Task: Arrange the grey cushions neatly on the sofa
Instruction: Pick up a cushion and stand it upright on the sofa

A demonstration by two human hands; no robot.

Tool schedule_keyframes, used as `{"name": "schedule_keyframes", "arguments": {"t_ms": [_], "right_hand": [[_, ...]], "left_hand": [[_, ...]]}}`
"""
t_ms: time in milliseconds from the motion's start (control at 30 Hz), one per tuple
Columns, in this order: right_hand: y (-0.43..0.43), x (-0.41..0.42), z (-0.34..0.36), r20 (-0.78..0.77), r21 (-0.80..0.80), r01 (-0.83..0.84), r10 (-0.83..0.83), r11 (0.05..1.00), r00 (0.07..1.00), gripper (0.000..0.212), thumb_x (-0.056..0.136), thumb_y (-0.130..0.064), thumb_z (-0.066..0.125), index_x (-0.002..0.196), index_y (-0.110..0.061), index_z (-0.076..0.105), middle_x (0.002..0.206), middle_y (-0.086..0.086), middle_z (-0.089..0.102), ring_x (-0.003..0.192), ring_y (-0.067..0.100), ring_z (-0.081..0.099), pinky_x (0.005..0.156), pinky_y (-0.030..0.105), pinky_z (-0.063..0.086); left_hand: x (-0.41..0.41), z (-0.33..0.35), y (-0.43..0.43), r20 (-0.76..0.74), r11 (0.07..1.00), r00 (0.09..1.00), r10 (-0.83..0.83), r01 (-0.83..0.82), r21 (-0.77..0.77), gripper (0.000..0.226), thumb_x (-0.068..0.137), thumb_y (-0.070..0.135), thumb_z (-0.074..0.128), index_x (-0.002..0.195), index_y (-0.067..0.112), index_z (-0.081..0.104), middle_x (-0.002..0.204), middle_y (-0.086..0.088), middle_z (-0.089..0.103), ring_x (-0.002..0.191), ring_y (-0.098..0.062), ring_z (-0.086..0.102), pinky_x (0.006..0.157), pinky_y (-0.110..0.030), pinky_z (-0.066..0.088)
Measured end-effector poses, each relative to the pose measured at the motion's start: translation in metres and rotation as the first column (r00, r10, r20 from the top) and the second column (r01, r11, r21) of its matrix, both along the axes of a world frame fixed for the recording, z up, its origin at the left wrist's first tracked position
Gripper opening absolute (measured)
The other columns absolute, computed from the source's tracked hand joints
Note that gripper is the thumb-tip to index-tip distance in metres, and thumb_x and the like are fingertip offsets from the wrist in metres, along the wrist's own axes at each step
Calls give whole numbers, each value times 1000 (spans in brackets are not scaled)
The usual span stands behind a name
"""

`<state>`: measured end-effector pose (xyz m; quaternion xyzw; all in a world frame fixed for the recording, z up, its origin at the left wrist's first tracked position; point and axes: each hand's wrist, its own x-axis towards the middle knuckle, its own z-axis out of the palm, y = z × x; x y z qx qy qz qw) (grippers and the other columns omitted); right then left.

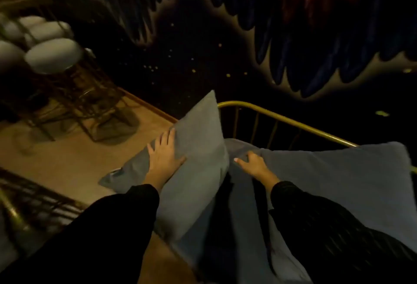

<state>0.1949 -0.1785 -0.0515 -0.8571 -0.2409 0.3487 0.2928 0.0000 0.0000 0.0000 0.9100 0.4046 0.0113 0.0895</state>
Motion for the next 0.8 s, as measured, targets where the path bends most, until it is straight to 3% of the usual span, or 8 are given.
{"name": "schedule_keyframes", "arguments": {"t_ms": [167, 333, 467, 600, 667, 800], "right_hand": [[35, -25, -4, -134, 18, -110, 112, 994, 985, 65, 94, -36, 57, 146, -5, 34, 150, 14, 43, 136, 32, 43, 106, 36, 38], [59, -26, -31, -220, -26, -72, 65, 997, 973, 68, 94, -38, 56, 149, -6, 29, 152, 13, 41, 138, 32, 41, 110, 38, 37], [66, -31, -56, -269, -21, 141, -142, 990, 953, 75, 92, -42, 58, 150, -8, 25, 154, 16, 36, 139, 36, 38, 112, 42, 35], [70, -49, -70, -335, -13, 425, -404, 905, 851, 107, 82, -58, 62, 154, -24, -8, 160, 17, 10, 145, 39, 20, 116, 48, 23], [71, -52, -76, -363, 0, 478, -445, 878, 819, 106, 83, -56, 62, 153, -29, -12, 161, 14, 6, 146, 37, 18, 116, 47, 22], [71, -56, -84, -411, 4, 546, -497, 838, 765, 101, 84, -56, 61, 152, -38, -12, 162, 10, 0, 146, 38, 18, 116, 49, 24]], "left_hand": [[6, -3, 16, -145, 977, 977, 159, -177, -122, 125, 71, 66, 72, 157, 22, -7, 158, -19, 20, 146, -39, 21, 114, -63, 18], [22, -17, 66, -135, 979, 973, 186, -195, -58, 101, 81, 57, 68, 155, 14, 14, 144, -23, 43, 132, -42, 43, 109, -54, 31], [14, -16, 128, 56, 954, 979, 197, -178, -243, 87, 84, 49, 70, 147, 5, 31, 139, -26, 50, 125, -44, 51, 103, -50, 42], [4, -15, 176, 104, 814, 931, 351, -248, -525, 85, 82, 39, 77, 151, 16, 32, 153, -15, 40, 138, -36, 42, 112, -45, 35], [3, -21, 181, 103, 783, 926, 363, -244, -572, 87, 81, 38, 77, 152, 19, 30, 156, -12, 37, 141, -36, 38, 114, -47, 33], [-4, -32, 176, 180, 812, 937, 299, -150, -564, 81, 86, 34, 73, 153, 21, 28, 158, -11, 34, 144, -33, 35, 116, -44, 29]]}}
